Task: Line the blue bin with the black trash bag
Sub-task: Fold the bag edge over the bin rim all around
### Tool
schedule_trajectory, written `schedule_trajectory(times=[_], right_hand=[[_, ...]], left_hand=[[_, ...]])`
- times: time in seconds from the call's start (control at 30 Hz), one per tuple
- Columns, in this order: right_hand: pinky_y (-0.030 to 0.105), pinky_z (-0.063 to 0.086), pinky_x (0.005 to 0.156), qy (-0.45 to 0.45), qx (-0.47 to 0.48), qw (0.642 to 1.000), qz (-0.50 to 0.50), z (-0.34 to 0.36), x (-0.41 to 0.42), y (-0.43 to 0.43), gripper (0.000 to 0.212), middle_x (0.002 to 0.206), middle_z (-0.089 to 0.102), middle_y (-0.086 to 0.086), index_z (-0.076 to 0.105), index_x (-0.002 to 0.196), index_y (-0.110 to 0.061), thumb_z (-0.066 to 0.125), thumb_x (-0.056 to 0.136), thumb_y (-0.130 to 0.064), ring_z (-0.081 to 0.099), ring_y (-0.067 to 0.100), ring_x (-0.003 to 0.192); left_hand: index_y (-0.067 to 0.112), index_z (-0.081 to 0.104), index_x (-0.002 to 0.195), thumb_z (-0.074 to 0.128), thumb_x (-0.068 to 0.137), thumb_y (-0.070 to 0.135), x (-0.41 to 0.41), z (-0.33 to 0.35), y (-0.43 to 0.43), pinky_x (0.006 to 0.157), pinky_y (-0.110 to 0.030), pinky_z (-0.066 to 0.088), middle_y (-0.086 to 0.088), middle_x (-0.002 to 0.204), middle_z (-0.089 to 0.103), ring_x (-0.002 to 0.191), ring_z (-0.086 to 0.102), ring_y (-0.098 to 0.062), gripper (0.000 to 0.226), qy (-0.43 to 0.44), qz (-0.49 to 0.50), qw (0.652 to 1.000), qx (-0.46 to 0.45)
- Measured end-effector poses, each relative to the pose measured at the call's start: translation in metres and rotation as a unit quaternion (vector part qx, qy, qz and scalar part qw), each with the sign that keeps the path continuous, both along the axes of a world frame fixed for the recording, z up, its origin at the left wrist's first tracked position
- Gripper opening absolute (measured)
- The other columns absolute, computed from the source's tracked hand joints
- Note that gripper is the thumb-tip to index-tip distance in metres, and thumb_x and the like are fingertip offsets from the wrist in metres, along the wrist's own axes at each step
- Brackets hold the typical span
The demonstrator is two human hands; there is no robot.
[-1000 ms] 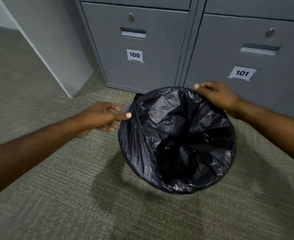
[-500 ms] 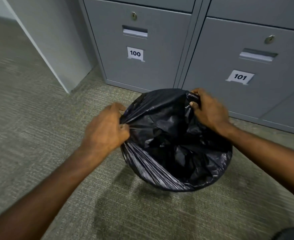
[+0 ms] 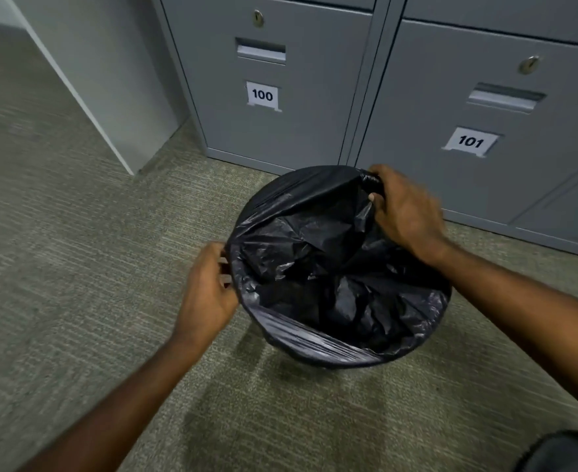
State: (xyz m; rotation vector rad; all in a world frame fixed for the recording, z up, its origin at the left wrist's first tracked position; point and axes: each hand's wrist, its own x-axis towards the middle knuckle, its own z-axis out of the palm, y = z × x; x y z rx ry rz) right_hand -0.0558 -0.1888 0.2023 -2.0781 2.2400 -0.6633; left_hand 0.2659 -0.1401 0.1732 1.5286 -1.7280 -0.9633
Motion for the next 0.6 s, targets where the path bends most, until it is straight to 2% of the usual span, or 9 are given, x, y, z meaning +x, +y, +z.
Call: schedule_trajectory(times=[0.07,0.2,0.27,0.3,0.37,0.43,0.47,0.53,0.6], right_hand=[[0.046,0.058,0.080,0.014,-0.010,1.000,0.012,-0.002,0.001,0.001,0.039,0.122,0.067,0.006,0.044,0.138,-0.025,0.054,0.101,-0.028,0.067,0.029,0.101],[0.038,0.051,0.072,0.027,-0.023,0.999,0.016,-0.007,0.002,-0.003,0.037,0.118,0.067,0.007,0.045,0.137,-0.026,0.054,0.100,-0.028,0.067,0.030,0.093],[0.034,0.044,0.069,0.039,-0.017,0.999,0.008,-0.008,0.003,-0.005,0.038,0.119,0.067,0.007,0.046,0.137,-0.025,0.055,0.100,-0.027,0.067,0.030,0.094],[0.033,0.043,0.070,0.039,-0.010,0.999,0.004,-0.008,0.004,-0.006,0.039,0.120,0.066,0.007,0.046,0.138,-0.024,0.055,0.100,-0.026,0.067,0.031,0.096],[0.037,0.047,0.079,0.020,0.004,1.000,0.005,-0.001,0.007,-0.003,0.041,0.128,0.063,0.008,0.047,0.139,-0.021,0.056,0.099,-0.022,0.064,0.031,0.107],[0.046,0.043,0.102,0.019,-0.031,0.999,0.034,0.011,0.017,0.006,0.042,0.140,0.053,0.007,0.049,0.138,-0.018,0.057,0.097,-0.017,0.054,0.027,0.126],[0.047,0.040,0.107,0.029,-0.072,0.995,0.066,0.016,0.027,0.014,0.039,0.140,0.051,0.005,0.051,0.134,-0.019,0.056,0.095,-0.018,0.050,0.024,0.128],[0.040,0.046,0.095,0.024,-0.115,0.980,0.163,0.019,0.055,0.029,0.023,0.121,0.058,-0.001,0.055,0.116,-0.026,0.053,0.093,-0.021,0.056,0.018,0.111],[0.038,0.054,0.079,-0.001,0.013,0.972,0.234,0.009,0.086,0.040,0.016,0.102,0.063,-0.004,0.056,0.101,-0.029,0.049,0.090,-0.021,0.062,0.020,0.092]], left_hand=[[0.022,0.051,0.116,0.084,0.079,0.026,0.002,0.008,0.018,0.079,-0.037,0.059,0.004,0.113,0.054,0.102,0.061,-0.016,0.049,-0.028,-0.040,0.999,-0.022],[0.048,0.031,0.130,0.086,0.060,0.063,0.011,0.008,0.072,0.082,-0.038,0.061,0.025,0.129,0.046,0.104,0.065,-0.016,0.090,-0.050,-0.071,0.986,0.140],[0.047,0.020,0.144,0.077,0.057,0.083,0.005,-0.005,0.104,0.088,-0.034,0.058,0.035,0.141,0.035,0.113,0.061,-0.009,0.111,-0.142,-0.133,0.971,0.140],[0.041,0.015,0.152,0.072,0.060,0.085,0.003,-0.013,0.114,0.089,-0.033,0.057,0.030,0.148,0.030,0.118,0.058,-0.008,0.117,-0.188,-0.170,0.959,0.131],[0.040,0.027,0.152,0.071,0.081,0.067,0.008,-0.027,0.114,0.081,-0.025,0.059,0.017,0.151,0.037,0.115,0.061,-0.006,0.088,-0.165,-0.168,0.965,0.114],[0.044,0.053,0.124,0.066,0.098,0.029,0.017,-0.025,0.091,0.063,-0.021,0.060,-0.002,0.132,0.065,0.090,0.070,-0.008,0.033,-0.036,-0.078,0.993,0.087],[0.042,0.059,0.111,0.060,0.101,0.021,0.022,-0.021,0.073,0.061,-0.021,0.061,-0.008,0.120,0.070,0.081,0.071,-0.009,0.024,0.018,-0.014,0.997,0.070],[0.038,0.065,0.106,0.053,0.102,0.037,0.033,0.001,0.034,0.064,-0.025,0.064,-0.006,0.109,0.071,0.080,0.073,-0.006,0.013,0.080,0.055,0.993,0.068],[0.035,0.066,0.115,0.053,0.092,0.065,0.036,0.025,-0.003,0.064,-0.025,0.063,-0.001,0.113,0.070,0.087,0.074,-0.006,0.040,0.116,0.029,0.986,0.116]])
